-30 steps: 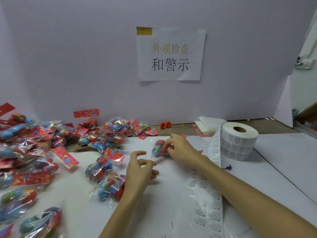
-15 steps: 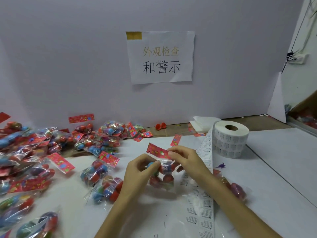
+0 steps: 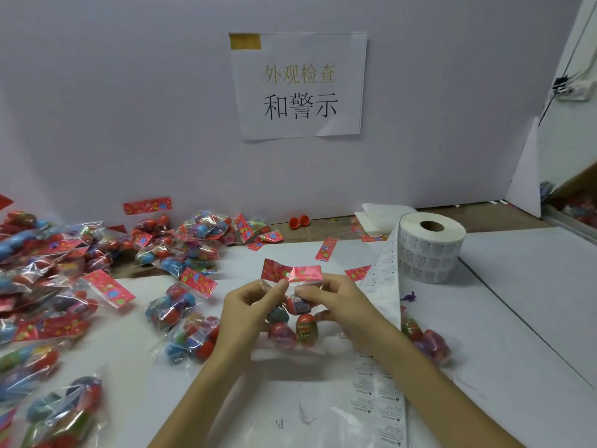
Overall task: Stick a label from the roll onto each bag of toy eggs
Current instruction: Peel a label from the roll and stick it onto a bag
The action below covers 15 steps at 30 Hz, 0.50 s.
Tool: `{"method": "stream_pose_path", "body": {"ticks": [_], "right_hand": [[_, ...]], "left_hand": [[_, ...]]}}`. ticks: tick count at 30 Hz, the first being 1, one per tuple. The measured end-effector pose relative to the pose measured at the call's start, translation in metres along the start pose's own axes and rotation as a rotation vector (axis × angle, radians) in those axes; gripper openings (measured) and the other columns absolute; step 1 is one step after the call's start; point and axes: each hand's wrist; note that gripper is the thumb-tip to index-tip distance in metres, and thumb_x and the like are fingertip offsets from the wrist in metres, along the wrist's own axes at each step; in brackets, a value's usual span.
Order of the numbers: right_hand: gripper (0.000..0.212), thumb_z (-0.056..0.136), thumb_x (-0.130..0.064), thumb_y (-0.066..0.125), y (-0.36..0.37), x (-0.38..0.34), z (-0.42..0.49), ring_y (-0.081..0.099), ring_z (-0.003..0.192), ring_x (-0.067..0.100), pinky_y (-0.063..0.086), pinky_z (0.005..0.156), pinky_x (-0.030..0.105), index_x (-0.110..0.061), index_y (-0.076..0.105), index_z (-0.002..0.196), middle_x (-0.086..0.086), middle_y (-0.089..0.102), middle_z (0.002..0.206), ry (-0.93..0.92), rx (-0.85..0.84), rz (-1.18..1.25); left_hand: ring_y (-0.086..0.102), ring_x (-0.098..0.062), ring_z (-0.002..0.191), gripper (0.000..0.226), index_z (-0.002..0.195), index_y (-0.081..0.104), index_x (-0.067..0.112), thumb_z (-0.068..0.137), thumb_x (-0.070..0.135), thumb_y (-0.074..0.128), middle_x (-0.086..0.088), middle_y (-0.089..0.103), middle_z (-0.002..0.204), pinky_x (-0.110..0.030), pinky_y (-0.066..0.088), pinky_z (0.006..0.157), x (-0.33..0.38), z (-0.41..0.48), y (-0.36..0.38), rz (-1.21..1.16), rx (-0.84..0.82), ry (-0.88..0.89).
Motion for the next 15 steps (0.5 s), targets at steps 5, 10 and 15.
{"method": "stream_pose_path", "body": {"ticks": [5,10,15], "right_hand": [[0.012,0.091,-0.023,0.074,-0.006,-0.003,0.000,0.074,0.080,0.012,0.060,0.073,0.027,-0.012,0.074,0.094,-0.002,0.076,0.082,0.004,0.049,-0.002],[0.009,0.091,-0.022,0.073,-0.011,-0.004,0.001,0.074,0.076,0.012,0.060,0.073,0.027,-0.013,0.073,0.091,-0.004,0.076,0.079,-0.023,0.128,-0.015],[0.004,0.091,-0.022,0.074,-0.014,-0.005,0.002,0.072,0.076,0.009,0.059,0.070,0.024,-0.020,0.073,0.088,-0.006,0.075,0.080,-0.056,0.199,-0.033]], "left_hand": [[0.073,-0.025,0.094,0.045,0.088,0.076,0.014,0.077,0.056,0.065,-0.008,0.077,0.092,-0.038,0.063,0.075,0.000,0.003,0.003,-0.058,-0.036,-0.110],[0.072,-0.040,0.102,0.045,0.111,0.072,0.009,0.081,0.042,0.077,-0.019,0.073,0.108,-0.054,0.062,0.087,-0.001,0.002,-0.005,-0.071,-0.239,-0.124],[0.075,-0.034,0.098,0.057,0.121,0.068,0.017,0.069,0.017,0.090,-0.016,0.072,0.111,-0.038,0.063,0.077,-0.006,0.001,0.001,-0.002,-0.355,-0.161]]}}
Point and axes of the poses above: each hand's wrist, its own z-axis towards the middle knuckle, its own y-axis out of the palm, x = y × z
